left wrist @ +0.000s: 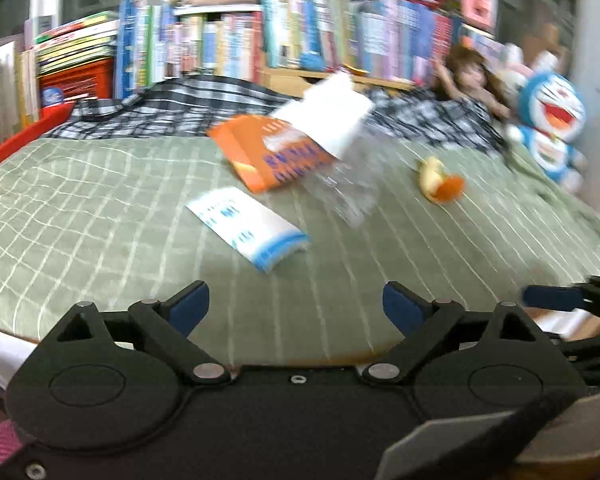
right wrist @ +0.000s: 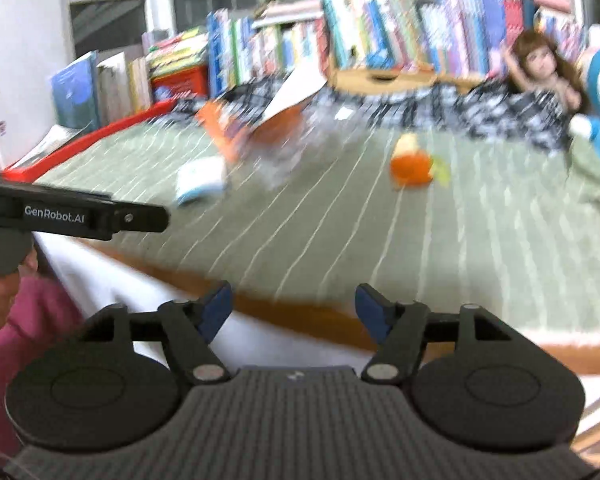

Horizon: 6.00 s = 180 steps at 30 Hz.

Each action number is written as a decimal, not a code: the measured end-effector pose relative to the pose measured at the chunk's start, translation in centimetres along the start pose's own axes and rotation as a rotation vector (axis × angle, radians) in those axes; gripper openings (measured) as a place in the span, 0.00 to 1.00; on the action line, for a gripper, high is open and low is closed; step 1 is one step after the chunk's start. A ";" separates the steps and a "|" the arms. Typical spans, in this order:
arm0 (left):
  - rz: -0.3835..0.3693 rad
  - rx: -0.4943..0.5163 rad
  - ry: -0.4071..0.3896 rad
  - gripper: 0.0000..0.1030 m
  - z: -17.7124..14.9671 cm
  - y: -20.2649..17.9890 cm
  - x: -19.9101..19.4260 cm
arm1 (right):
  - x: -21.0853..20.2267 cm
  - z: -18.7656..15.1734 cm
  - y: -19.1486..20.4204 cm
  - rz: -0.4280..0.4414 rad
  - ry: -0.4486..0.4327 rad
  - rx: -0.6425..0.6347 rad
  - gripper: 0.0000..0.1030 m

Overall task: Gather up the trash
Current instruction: 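Move both open tools back over the trash on the bed, then grasp the white-blue tube with the left tool while the right tool grasps the orange peel, then lower tube and peel into the black bin and open both tools, then move both open tools back over the orange box and plastic bag, then grasp the orange snack box with the left tool while the right tool grasps the clear plastic bag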

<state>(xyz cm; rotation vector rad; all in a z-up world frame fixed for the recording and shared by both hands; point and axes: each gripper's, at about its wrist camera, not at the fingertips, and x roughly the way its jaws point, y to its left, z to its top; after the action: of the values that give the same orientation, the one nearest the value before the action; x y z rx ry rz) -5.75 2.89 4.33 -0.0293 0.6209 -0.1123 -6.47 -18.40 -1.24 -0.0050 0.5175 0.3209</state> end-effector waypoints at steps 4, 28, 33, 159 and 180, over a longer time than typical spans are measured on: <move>0.053 -0.067 0.007 0.91 1.9 0.7 3.4 | 1.9 2.2 -2.1 -0.084 -0.048 0.040 0.81; 0.198 -0.011 -0.060 0.66 2.4 -1.1 13.1 | 14.0 6.7 -5.5 -0.197 0.078 0.036 0.43; 0.177 -0.039 -0.084 0.40 1.9 -0.9 11.7 | 12.3 5.9 -4.4 -0.151 0.065 -0.013 0.41; -0.004 -0.316 -0.072 0.85 9.0 1.1 11.5 | 1.9 4.5 -2.3 0.043 -0.039 0.052 0.82; 0.033 -0.228 -0.140 0.05 6.5 2.7 7.3 | -0.7 7.8 0.6 0.037 -0.098 -0.151 0.91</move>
<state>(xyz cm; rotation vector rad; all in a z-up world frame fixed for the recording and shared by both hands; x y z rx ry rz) 4.17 4.72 5.23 -0.2455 0.4920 -0.0068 -3.44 -17.38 5.94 -0.1252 0.3957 0.3934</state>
